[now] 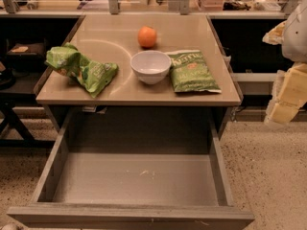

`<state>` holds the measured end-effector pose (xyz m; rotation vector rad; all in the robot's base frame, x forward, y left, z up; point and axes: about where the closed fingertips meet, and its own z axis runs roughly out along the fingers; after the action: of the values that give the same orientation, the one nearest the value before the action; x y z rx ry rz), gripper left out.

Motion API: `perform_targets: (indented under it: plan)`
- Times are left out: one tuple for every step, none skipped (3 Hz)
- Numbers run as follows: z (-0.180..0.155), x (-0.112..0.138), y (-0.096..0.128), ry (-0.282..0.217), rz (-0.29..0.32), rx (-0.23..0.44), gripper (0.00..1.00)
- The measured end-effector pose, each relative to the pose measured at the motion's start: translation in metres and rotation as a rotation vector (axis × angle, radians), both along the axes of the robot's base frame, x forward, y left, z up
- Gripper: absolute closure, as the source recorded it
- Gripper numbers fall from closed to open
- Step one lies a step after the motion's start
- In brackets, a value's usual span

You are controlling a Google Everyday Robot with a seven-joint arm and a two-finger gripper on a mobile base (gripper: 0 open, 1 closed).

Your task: Close top drawer

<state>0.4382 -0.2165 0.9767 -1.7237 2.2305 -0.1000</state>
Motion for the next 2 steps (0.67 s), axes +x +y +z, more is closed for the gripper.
perform_targets:
  plan:
    - [0.0000,0.0000,0.0000,0.000,0.000,0.000,0.00]
    - [0.0000,0.0000,0.0000,0.000,0.000,0.000,0.18]
